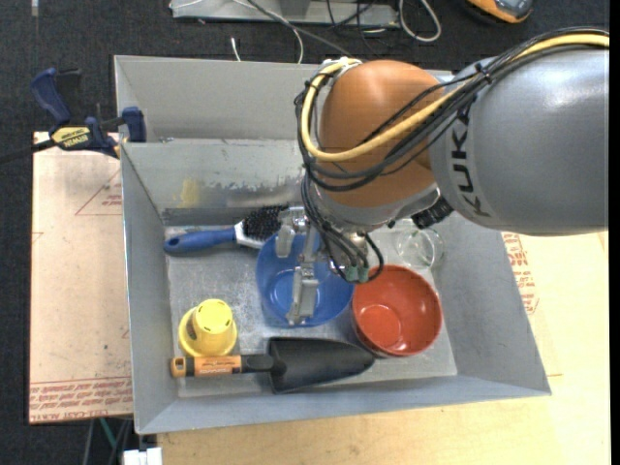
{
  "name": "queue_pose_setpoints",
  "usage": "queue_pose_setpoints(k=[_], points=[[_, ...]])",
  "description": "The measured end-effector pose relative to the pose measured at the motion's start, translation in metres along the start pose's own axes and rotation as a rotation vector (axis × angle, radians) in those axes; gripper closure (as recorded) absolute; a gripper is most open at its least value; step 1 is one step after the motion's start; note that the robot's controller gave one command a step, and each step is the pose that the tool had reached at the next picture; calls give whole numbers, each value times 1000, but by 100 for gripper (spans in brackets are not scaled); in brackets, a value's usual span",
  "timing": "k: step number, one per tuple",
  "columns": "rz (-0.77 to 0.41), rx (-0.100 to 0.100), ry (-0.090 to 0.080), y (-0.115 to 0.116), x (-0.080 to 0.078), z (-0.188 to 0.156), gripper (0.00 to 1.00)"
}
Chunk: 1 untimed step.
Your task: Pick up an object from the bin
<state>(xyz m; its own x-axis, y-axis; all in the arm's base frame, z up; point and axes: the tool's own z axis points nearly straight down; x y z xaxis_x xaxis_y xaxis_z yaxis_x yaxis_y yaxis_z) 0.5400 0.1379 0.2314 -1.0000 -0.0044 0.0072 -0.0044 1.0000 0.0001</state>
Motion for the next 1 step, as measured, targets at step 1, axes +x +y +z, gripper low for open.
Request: queue_pose_setpoints(k=[1], points=[[5, -1, -8, -1, -2, -5, 0]])
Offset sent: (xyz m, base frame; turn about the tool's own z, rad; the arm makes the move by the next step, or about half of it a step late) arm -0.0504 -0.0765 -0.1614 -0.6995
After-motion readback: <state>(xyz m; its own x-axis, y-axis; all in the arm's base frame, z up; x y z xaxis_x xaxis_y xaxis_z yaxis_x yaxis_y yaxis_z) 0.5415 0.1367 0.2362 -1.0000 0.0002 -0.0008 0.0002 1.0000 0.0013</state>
